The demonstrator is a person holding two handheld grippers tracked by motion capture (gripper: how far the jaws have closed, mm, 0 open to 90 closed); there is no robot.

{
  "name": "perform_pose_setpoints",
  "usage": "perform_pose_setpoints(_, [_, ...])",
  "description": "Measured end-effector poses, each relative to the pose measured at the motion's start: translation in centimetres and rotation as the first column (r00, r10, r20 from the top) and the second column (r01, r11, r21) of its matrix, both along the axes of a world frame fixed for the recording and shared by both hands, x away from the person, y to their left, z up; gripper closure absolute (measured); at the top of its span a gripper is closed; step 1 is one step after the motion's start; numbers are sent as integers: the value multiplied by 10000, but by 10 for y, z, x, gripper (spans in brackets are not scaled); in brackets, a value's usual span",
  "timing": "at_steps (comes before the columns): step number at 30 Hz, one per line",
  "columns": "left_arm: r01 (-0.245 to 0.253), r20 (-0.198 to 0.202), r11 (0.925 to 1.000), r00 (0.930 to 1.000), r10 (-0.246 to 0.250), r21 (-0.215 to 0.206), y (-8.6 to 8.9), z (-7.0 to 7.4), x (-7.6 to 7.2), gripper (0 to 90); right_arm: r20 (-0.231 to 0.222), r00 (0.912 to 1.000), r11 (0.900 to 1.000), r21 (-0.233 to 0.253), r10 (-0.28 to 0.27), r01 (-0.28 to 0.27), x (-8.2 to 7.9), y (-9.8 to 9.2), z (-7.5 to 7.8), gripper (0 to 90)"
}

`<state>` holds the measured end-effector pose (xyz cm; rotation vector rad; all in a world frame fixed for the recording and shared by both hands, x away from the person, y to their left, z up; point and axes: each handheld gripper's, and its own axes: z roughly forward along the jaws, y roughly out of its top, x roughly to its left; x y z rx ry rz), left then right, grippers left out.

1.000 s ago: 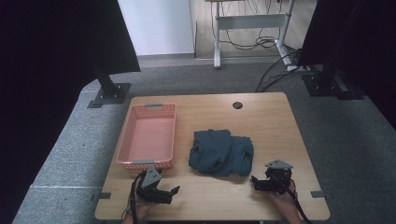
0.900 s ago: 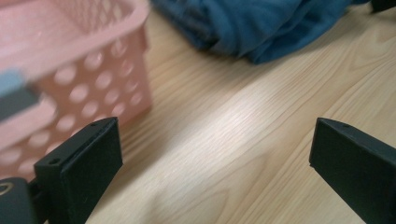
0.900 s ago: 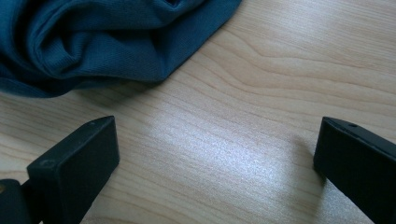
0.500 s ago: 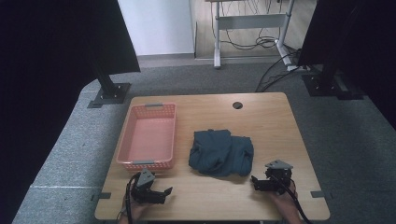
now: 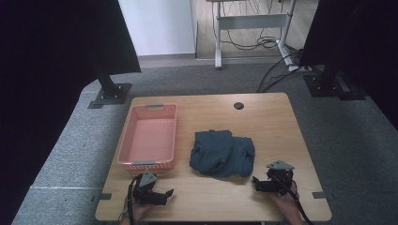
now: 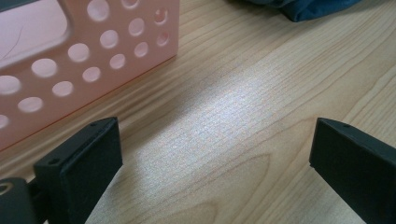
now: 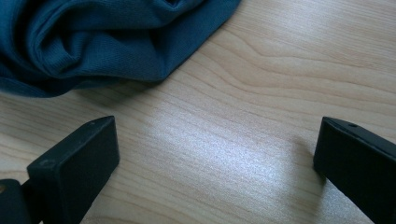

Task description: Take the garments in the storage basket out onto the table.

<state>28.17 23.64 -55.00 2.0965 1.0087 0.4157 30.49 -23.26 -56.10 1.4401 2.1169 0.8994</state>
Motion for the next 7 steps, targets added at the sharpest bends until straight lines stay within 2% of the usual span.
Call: perform_pose_setpoints(7, [-26,-41,10000,10000,26,-18,1,0,0,23,-8,10000,10000,-8,20,-20,0,0,0,0])
